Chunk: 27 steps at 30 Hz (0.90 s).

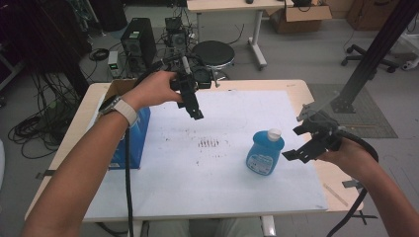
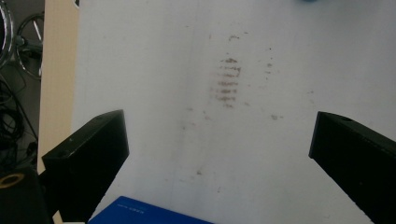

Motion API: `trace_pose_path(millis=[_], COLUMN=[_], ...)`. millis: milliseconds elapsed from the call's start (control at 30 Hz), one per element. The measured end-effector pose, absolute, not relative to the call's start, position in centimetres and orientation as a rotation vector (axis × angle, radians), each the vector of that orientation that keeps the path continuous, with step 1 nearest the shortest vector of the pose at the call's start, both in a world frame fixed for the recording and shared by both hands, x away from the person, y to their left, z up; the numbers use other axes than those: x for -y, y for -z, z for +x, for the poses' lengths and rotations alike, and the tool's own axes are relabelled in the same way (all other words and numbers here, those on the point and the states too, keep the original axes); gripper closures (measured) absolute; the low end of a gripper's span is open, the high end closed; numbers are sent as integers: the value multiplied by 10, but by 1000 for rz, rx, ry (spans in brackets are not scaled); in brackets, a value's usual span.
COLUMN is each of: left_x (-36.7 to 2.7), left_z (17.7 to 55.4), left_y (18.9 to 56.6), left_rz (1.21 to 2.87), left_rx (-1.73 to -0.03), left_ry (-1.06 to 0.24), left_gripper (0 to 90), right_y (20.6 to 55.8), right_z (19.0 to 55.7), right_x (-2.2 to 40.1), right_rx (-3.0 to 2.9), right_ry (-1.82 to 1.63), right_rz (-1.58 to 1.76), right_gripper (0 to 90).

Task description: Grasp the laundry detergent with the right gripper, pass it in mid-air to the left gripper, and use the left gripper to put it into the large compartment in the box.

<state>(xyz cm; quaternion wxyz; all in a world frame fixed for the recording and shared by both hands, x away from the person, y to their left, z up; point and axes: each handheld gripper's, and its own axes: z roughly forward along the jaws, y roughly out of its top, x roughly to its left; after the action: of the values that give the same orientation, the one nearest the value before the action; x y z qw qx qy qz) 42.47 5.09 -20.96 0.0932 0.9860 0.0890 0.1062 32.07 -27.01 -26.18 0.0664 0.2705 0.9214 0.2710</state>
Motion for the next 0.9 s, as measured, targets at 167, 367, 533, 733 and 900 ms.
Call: trace_pose_path(millis=[167, 367, 533, 733, 900], left_x=[-52, -52, -51, -50, -50], left_z=[425, 425, 425, 425, 425], left_y=[210, 210, 210, 211, 212], left_rz=[2929, 2929, 2928, 2937, 2938], left_rx=[-271, -273, -270, -267, -266], left_ry=[-319, -318, -315, -313, -313], left_gripper=[53, 53, 53, 53, 52], right_y=[271, 280, 289, 297, 304], right_z=[320, 318, 316, 314, 313], right_x=[276, 282, 286, 290, 293], right_rx=[-2746, -2707, -2682, -2641, -2609], right_ry=[-884, -958, -1012, -1103, -1150], right_rz=[823, 812, 801, 778, 784], right_gripper=[76, 76, 76, 76, 77])
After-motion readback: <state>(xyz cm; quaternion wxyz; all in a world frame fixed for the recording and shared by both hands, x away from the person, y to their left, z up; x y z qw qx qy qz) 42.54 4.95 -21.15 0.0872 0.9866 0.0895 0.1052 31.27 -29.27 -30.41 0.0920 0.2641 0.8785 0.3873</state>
